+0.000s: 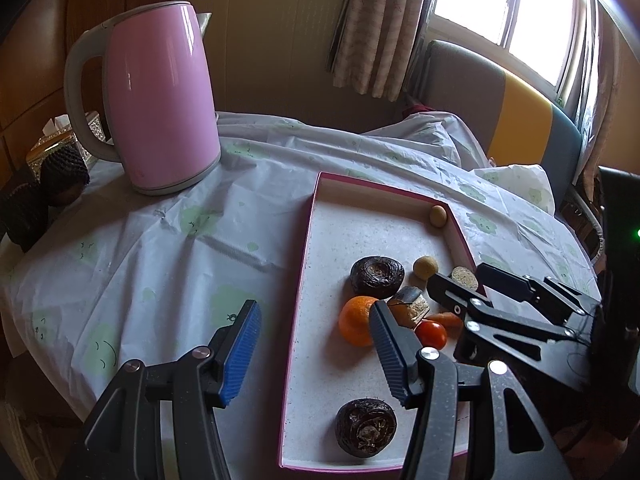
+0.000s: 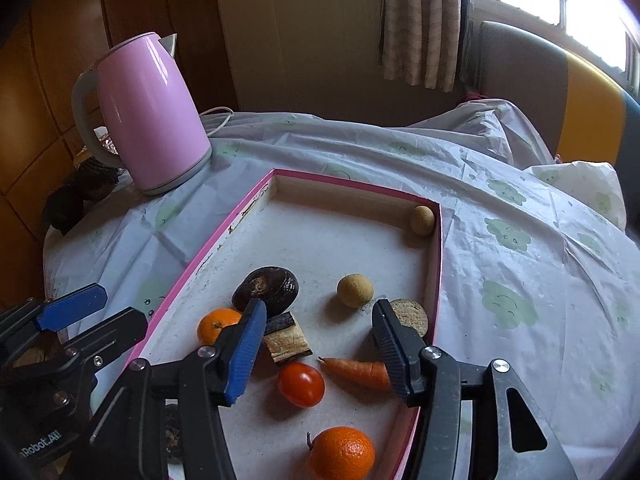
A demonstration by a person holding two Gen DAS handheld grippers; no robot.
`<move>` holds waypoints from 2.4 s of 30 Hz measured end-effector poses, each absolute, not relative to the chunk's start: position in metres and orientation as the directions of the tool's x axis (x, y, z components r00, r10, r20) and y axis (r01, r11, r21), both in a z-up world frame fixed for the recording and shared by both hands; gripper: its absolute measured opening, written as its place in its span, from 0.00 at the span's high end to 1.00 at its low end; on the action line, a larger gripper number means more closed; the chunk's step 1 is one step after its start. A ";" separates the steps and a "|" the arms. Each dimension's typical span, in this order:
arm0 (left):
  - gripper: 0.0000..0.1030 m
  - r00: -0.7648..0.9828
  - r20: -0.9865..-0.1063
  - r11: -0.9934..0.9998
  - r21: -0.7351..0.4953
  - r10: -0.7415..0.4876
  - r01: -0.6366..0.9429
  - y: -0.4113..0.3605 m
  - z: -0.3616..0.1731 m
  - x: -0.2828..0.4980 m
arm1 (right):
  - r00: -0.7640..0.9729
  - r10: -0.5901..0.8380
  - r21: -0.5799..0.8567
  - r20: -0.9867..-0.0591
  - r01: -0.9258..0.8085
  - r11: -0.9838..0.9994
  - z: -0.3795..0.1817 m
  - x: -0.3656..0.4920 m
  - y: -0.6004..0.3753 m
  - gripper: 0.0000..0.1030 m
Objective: Organize fruits
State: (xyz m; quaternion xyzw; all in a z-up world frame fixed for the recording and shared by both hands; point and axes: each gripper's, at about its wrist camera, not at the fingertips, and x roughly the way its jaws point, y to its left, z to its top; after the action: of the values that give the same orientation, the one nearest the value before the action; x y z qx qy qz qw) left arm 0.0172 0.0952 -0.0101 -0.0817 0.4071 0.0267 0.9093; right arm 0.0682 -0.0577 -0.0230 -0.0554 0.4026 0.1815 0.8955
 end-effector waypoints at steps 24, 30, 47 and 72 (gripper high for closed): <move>0.36 0.746 -0.658 0.989 -0.017 0.101 -0.148 0.070 0.018 -0.005 | 0.702 0.197 0.035 -0.684 -0.238 0.971 -0.016 0.008 -0.098 0.33; 0.36 0.763 -0.634 0.987 -0.005 0.123 -0.163 0.069 0.021 -0.010 | 0.705 0.198 0.037 -0.681 -0.237 0.971 -0.015 0.004 -0.099 0.33; 0.36 0.754 -0.646 0.988 -0.004 0.117 -0.157 0.070 0.020 -0.014 | 0.704 0.203 0.034 -0.681 -0.246 0.969 -0.015 0.002 -0.094 0.32; 0.37 0.741 -0.662 0.986 -0.021 0.111 -0.166 0.077 0.018 -0.012 | 0.697 0.205 0.027 -0.687 -0.258 0.966 -0.018 0.002 -0.089 0.32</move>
State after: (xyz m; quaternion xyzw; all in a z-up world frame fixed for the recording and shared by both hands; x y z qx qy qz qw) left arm -0.0119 0.0767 0.0184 -0.0391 0.3519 0.0745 0.9322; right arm 0.0024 -0.0890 -0.0177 -0.0359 0.3685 0.1257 0.9204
